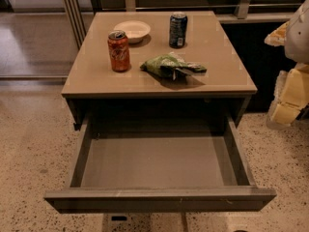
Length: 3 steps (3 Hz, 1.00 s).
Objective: Place green jalapeno chip bag into top drawer
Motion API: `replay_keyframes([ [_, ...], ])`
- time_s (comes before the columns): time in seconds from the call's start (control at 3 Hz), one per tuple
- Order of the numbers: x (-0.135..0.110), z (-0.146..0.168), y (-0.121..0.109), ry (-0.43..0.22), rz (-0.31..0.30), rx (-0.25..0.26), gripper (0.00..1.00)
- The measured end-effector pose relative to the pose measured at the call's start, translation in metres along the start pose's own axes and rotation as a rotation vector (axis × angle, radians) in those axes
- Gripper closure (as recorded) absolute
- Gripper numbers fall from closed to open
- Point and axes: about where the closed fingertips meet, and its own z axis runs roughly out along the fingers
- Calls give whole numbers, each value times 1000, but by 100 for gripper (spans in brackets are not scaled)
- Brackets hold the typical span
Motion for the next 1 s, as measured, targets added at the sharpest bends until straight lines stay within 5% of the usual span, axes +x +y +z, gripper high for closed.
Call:
replay_keyframes([
  [0.33, -2, 1, -4, -14, 1, 19, 0],
  [0.67, -11, 27, -27, -96, 21, 71, 0],
  [1.0, -61, 65, -90, -311, -2, 165, 0],
])
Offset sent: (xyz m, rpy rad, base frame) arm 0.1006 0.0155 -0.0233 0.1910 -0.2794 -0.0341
